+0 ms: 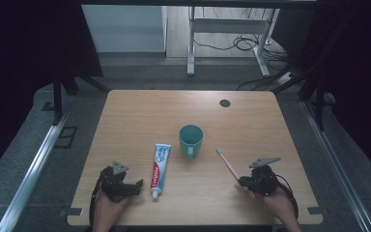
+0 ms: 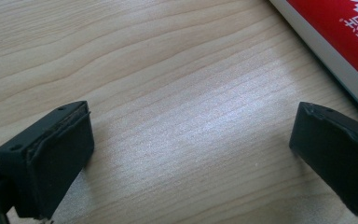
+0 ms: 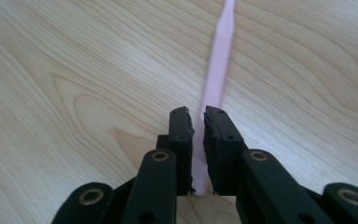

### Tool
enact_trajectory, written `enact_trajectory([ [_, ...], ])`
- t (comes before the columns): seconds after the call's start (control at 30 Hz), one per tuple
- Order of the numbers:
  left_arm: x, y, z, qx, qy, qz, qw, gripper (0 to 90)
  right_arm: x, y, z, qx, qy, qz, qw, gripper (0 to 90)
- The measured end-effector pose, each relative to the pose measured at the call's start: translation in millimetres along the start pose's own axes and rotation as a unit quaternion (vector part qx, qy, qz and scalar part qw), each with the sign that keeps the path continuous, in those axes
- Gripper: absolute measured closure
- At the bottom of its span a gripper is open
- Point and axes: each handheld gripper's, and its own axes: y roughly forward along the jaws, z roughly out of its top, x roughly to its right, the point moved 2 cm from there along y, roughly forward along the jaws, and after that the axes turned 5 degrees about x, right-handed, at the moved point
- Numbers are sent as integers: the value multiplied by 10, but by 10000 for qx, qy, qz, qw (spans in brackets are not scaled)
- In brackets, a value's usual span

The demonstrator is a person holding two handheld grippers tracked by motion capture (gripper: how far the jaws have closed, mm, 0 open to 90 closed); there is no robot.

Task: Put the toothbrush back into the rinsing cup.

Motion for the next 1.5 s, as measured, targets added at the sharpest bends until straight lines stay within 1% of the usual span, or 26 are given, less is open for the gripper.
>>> enact_trajectory([
  [0.1,0,0,0,0,2,6,10000,0,34,-3,-8,-135,32,-82,9999,774],
  [0.2,0,0,0,-1,1,5,10000,0,45,-2,15,-232,29,-97,9997,752],
  [0.3,0,0,0,-3,-3,5,10000,0,43,11,64,-306,-25,-98,9995,733],
  [0.47,0,0,0,0,-3,6,10000,0,48,65,159,-543,-58,-139,9984,699],
  [0.67,0,-1,0,-6,0,6,10000,0,58,134,269,-901,-86,-177,9957,674],
  [0.83,0,-1,0,-7,0,5,10000,0,71,185,362,-1157,-87,-260,9929,653],
  [0.93,0,-1,0,-6,1,6,10000,0,78,217,426,-1325,-44,-283,9908,650],
  [1.07,-1,-1,0,-5,1,5,10000,0,74,273,510,-1558,-65,-298,9873,647],
  [1.27,0,-1,0,-6,-1,5,10000,0,71,362,633,-1970,-77,-330,9798,651],
  [1.5,0,-1,0,-6,1,4,10000,0,58,471,757,-2356,-136,-392,9710,651],
])
